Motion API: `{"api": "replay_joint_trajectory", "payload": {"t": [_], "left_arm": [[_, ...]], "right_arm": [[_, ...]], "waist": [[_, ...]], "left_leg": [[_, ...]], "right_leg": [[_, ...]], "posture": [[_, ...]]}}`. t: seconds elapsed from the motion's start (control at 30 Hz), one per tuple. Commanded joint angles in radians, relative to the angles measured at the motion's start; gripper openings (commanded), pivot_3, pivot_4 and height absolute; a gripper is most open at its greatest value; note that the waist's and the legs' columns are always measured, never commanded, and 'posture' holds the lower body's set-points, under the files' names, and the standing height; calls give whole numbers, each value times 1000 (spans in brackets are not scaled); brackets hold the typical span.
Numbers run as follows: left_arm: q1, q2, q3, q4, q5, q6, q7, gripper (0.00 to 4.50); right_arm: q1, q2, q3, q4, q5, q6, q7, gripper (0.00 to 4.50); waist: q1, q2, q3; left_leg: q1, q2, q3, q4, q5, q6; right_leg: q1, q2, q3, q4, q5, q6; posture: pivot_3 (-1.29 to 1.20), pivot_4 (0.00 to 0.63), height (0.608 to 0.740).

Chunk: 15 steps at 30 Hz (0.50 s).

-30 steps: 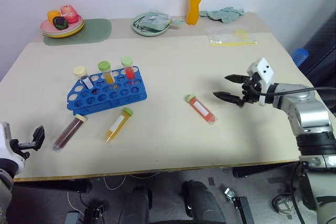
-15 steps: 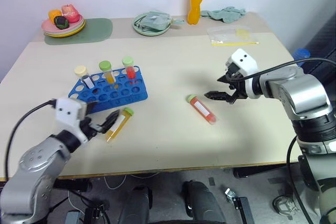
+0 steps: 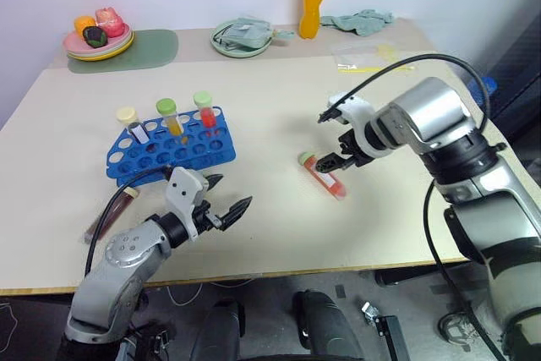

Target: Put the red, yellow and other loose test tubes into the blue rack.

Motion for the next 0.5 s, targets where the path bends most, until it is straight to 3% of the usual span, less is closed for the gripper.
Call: {"api": "replay_joint_trajectory", "payload": {"t": [0.03,0.1,0.2,0.4,0.5], "left_arm": [[43,9,22,-85,-15,-28,-7,4325],[59,16,25,-97,-18,-29,-14,4325],[75,28,19,-107,-12,-36,-23,4500],[79,36,17,-104,-8,-45,-21,4500],[75,40,13,-98,-4,-48,-25,4500]], "right_arm": [[-29,36,2,41,22,6,-48,4500],[-26,49,3,58,35,6,-66,4500],[-12,73,-5,66,46,6,-98,3626],[-8,71,-23,54,91,6,-142,710],[-2,48,-42,21,125,6,-158,710]], "waist": [[1,0,0],[6,0,0],[4,0,0],[0,1,0],[0,1,0]], "left_leg": [[0,0,0,0,0,0],[-1,0,0,0,0,0],[-1,-1,0,0,0,0],[0,0,0,0,0,0],[0,0,0,0,0,0]], "right_leg": [[0,0,0,0,0,0],[0,0,0,0,0,0],[0,0,0,0,0,0],[0,0,0,0,0,0],[0,0,0,0,0,0]], "posture": [[0,150,740],[0,150,740],[0,150,740],[0,150,740],[0,150,740]]}}
